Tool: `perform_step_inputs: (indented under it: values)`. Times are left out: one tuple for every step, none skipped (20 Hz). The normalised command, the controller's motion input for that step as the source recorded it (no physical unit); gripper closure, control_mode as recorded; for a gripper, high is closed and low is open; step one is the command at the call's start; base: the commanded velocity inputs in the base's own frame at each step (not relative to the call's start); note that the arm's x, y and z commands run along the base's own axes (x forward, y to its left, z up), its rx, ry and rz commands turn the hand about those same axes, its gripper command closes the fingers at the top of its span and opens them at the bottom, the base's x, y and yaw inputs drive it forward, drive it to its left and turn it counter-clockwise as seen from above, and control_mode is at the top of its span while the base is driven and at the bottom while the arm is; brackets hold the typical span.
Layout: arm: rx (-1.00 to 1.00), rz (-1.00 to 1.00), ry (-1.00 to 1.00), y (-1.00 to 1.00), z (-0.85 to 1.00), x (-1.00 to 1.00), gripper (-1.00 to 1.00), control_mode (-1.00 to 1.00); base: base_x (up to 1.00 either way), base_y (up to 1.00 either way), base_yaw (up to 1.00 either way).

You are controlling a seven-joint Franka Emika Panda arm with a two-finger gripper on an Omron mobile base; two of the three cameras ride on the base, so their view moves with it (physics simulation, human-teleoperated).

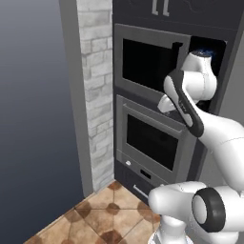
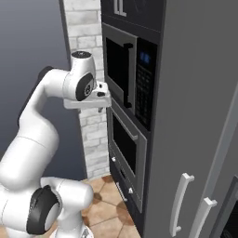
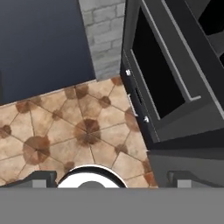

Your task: Take the baked cake out of the oven and place it on the plate for cooling. Then close the oven door.

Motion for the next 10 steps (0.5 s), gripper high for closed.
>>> perform_step_inputs:
  values:
    - [0.00, 0.15, 0.02, -0.32, -0.14, 0.17, -1.00, -1.00, 0.00, 0.00, 0.00]
    - [-0.01, 0.13, 0.00, -0.31, -0.20, 0.00, -1.00, -1.00, 0.00, 0.00, 0.00]
    - [-0.04, 0.12, 0.00, -0.30, -0.26, 0.00, -1.00, -1.00, 0.00, 0.00, 0.00]
    - [-0.10, 0.10, 0.00, -0.11, -0.31, 0.00, -1.00, -1.00, 0.00, 0.00, 0.00]
    - [-0.18, 0.07, 0.00, 0.00, -0.39, 0.00, -1.00, -1.00, 0.00, 0.00, 0.00]
    - [-0.24, 0.03, 0.00, 0.19, -0.43, 0.00, -1.00, -1.00, 0.00, 0.00, 0.00]
    - [-0.29, 0.00, -0.01, 0.29, -0.46, 0.00, -1.00, -1.00, 0.00, 0.00, 0.00]
    - [-0.33, 0.00, -0.03, 0.42, -0.55, 0.00, -1.00, -1.00, 0.00, 0.00, 0.00]
    - [-0.36, 0.00, -0.06, 0.44, -0.59, 0.00, -1.00, -1.00, 0.00, 0.00, 0.00]
    - [-0.39, 0.00, -0.09, 0.41, -0.61, 0.00, -1.00, -1.00, 0.00, 0.00, 0.00]
